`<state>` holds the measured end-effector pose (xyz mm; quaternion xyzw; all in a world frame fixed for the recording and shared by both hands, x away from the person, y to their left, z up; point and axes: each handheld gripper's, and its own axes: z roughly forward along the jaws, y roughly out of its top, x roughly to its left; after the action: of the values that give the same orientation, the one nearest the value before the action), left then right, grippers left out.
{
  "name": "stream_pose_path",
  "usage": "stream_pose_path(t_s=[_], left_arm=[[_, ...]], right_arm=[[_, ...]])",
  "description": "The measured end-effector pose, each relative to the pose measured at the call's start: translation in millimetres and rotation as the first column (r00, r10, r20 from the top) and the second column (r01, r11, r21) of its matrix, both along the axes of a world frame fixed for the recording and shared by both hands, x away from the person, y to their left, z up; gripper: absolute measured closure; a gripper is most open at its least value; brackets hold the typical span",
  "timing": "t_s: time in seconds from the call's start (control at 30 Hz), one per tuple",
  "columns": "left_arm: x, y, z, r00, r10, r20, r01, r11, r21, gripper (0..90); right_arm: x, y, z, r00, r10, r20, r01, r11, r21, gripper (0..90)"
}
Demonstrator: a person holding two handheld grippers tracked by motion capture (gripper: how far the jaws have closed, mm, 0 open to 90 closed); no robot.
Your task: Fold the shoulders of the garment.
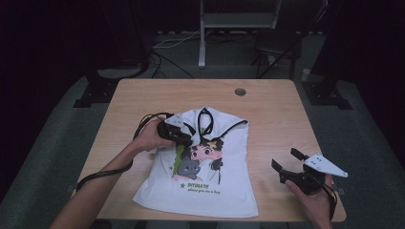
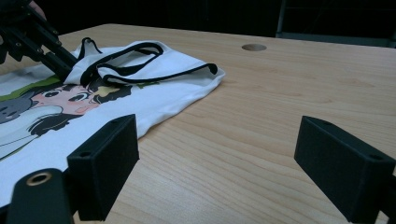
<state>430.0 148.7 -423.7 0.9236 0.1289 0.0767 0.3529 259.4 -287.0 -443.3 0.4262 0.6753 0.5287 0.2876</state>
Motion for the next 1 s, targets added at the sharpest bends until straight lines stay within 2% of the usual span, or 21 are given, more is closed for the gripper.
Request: stream_pose_path(t_s=[0.17, 0.3, 0.33, 0.6, 0.7, 0.8, 0.83, 0.97, 1.0], left_arm=[[-4.9, 1.6, -0.8, 0.9981, 0.06, 0.013, -0.06, 0.998, -0.02, 55.4], [-12.6, 4.4, 2.8, 0.9888, 0.148, 0.016, -0.147, 0.9874, -0.058, 36.3], [-14.3, 6.0, 4.1, 0.9872, 0.158, 0.021, -0.156, 0.9857, -0.063, 32.9], [-30.4, 17.9, 16.7, 0.9709, 0.23, 0.068, -0.217, 0.9638, -0.154, 29.7], [-36.2, 20.7, 23.1, 0.9621, 0.257, 0.092, -0.237, 0.9535, -0.187, 29.6], [-41.2, 22.3, 29.0, 0.9455, 0.31, 0.1, -0.286, 0.9367, -0.202, 20.8], [-43.1, 23.2, 30.7, 0.9397, 0.326, 0.104, -0.299, 0.9308, -0.21, 20.8], [-50.4, 27.0, 36.1, 0.9268, 0.357, 0.116, -0.323, 0.916, -0.238, 20.8], [-52.2, 28.1, 37.0, 0.9219, 0.369, 0.117, -0.333, 0.9096, -0.249, 20.8]], right_arm=[[0.0, 0.2, 0.0, 1.0, 0.0, 0.0, 0.0, 1.0, -0.001, 13.4], [0.0, 0.3, 0.0, 1.0, 0.001, 0.0, -0.001, 1.0, -0.004, 13.4], [0.1, 0.3, 0.0, 1.0, 0.001, 0.0, -0.001, 1.0, -0.006, 13.4], [-0.2, 1.3, 0.1, 1.0, 0.003, 0.0, -0.003, 1.0, -0.008, 13.4], [-0.2, 1.3, 0.0, 1.0, 0.003, 0.0, -0.003, 1.0, -0.008, 13.4], [-0.3, 1.3, 0.0, 1.0, 0.004, 0.001, -0.004, 1.0, -0.009, 13.4], [-0.4, 1.3, 0.0, 1.0, 0.004, 0.002, -0.004, 1.0, -0.009, 13.4], [-0.2, 1.5, 0.0, 1.0, 0.004, 0.002, -0.004, 1.0, -0.011, 13.4], [-0.1, 1.6, 0.1, 1.0, 0.005, 0.002, -0.005, 1.0, -0.011, 13.4]])
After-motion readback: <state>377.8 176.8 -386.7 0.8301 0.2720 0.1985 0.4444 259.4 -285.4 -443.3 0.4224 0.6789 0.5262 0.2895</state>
